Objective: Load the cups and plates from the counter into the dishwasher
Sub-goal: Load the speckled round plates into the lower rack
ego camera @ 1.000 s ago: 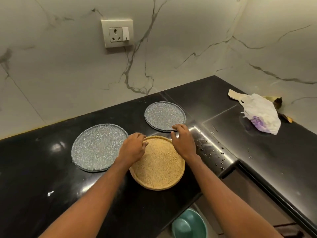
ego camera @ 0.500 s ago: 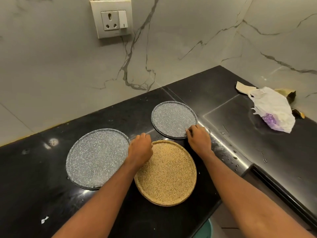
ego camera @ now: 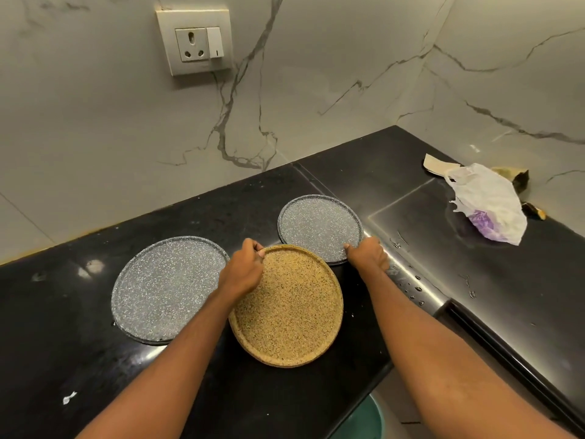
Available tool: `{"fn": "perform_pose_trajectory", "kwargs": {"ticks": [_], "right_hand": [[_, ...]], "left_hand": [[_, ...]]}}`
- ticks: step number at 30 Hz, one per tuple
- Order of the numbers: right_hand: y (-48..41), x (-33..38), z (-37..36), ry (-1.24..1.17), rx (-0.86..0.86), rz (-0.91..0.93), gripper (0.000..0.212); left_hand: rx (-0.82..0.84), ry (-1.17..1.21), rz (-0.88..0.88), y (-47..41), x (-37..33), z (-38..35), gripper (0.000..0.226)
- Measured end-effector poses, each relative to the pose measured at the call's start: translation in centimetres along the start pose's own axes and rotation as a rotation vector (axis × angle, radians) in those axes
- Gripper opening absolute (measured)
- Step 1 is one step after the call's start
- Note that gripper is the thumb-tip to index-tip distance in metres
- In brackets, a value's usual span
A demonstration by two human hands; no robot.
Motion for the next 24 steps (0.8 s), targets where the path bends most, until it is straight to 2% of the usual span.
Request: {"fn": "perform_pose_trajectory", "kwargs": {"ticks": [3,7,11,13,15,17,18,21,24], "right_hand": [[0.4,-0.2,0.6,-0.111,0.034,-0.108,0.025],[0.5,-0.8,0.4,-0.302,0.037,-0.205,0.023],[0.7,-0.9,0.0,-0.482,0.071,-0.253,0.055],[1.4,-0.5,0.4,-0.619,0.089,-0.285,0.054],[1.2,-0.5,1.1,-0.757,0.062,-0.307,0.061],[1.3,-0.3,2.4,-0.757,0.008,-0.27,0.066],[1.7,-0.2,3.2,-0.737,-0.023,-0.246,0.059],[2.8,-0.4,4.9,-0.728,-0.083,-0.201,0.01],[3.6,-0.8,6.2,-0.776,-0.114,-0.153,0.008]], "left_hand": [[-0.021,0.045,0.032,0.4,0.8,0.5,0.013],[-0.031,0.109,0.063,1.2,1.4,1.0,0.012],[-0.057,0.173,0.093,1.8,2.1,1.6,0.01],[-0.07,0.219,0.129,2.0,2.6,1.8,0.011],[-0.092,0.276,0.178,2.2,3.1,2.1,0.012],[-0.116,0.339,0.232,2.5,3.4,2.3,0.011],[-0.127,0.368,0.258,2.7,3.5,2.4,0.011],[-0.157,0.465,0.33,3.2,3.5,2.7,0.012],[-0.17,0.564,0.376,3.9,2.8,2.9,0.019]]}}
Point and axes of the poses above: each hand's wrist, its own y-axis away from the middle knuckle, its own z-axis out of the back of the hand, x = y × z, the point moved 8 cm from there along -y, towards the middle knuckle, and after that the axes turned 14 degrees about -y, right-handed, at the moved point
